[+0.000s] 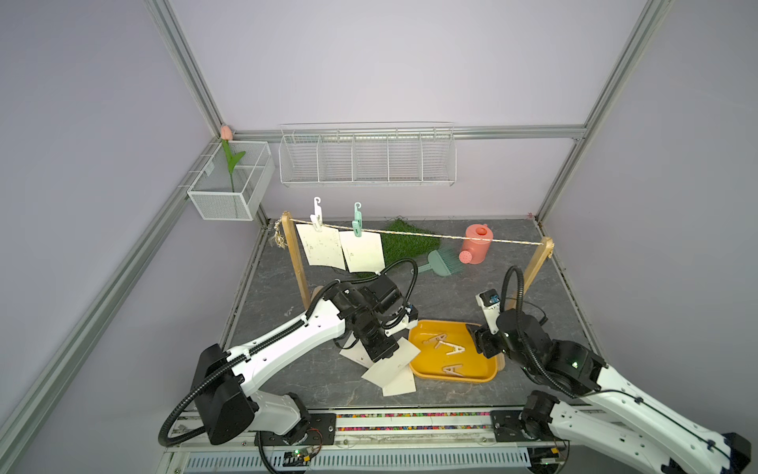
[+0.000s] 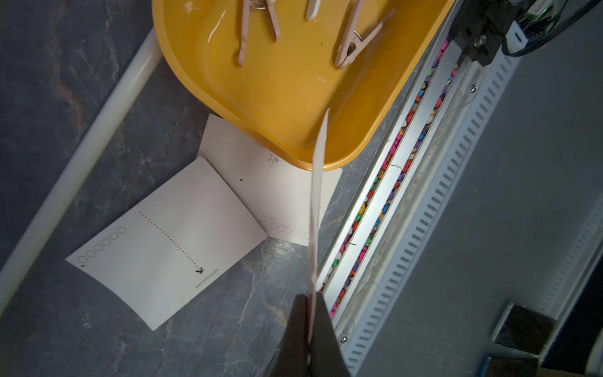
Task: Remove the postcards from the strings
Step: Place the postcard on the postcard.
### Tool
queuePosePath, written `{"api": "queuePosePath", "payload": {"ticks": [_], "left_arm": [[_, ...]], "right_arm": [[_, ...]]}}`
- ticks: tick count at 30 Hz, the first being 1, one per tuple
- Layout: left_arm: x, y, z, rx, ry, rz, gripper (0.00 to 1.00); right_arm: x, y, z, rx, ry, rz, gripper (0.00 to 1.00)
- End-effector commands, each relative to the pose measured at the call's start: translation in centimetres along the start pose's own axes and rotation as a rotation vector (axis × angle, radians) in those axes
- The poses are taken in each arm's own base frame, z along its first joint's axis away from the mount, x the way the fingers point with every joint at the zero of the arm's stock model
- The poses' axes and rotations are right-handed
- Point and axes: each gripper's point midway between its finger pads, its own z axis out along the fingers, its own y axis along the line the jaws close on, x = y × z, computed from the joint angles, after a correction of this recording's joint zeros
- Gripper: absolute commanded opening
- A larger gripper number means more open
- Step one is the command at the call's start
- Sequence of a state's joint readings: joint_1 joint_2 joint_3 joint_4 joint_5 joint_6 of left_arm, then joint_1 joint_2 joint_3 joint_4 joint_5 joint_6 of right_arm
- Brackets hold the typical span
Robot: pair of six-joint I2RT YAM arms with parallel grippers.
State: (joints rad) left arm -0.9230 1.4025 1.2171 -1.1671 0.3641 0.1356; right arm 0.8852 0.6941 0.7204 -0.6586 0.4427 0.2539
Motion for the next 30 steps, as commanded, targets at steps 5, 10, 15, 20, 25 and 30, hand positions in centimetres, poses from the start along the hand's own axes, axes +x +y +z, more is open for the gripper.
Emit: {"api": "queuePosePath", "payload": {"ticks": [5, 10, 15, 20, 25, 30], "left_arm": [[2.4, -2.4, 0.7, 0.168, 0.141, -0.334, 0.0], [3.7, -0.9, -0.1, 0.162, 0.099, -0.492, 0.0], [3.2, 1.3, -0.9, 0.2, -0.017, -0.615, 0.0], [3.1, 1.8, 0.7, 0.233, 0.017, -0.615, 0.0], [3.4, 3.2, 1.5, 0.164, 0.04, -0.61, 0.0], [2.9, 4.3, 3.0, 0.15, 0.042, -0.618, 0.01]], "right_arm": [[-0.3, -0.3, 0.3, 0.007, -0.033, -0.013, 0.71], [-0.3, 0.0, 0.5, -0.016, -0.037, -0.005, 0.71], [-0.4, 0.2, 0.8, -0.032, -0.039, 0.002, 0.71], [-0.4, 0.1, 0.9, -0.036, -0.036, 0.007, 0.71], [-0.4, 0.1, 0.8, -0.034, -0.039, 0.01, 0.71], [-0.4, 0.1, 1.1, -0.037, -0.03, 0.008, 0.71]]}}
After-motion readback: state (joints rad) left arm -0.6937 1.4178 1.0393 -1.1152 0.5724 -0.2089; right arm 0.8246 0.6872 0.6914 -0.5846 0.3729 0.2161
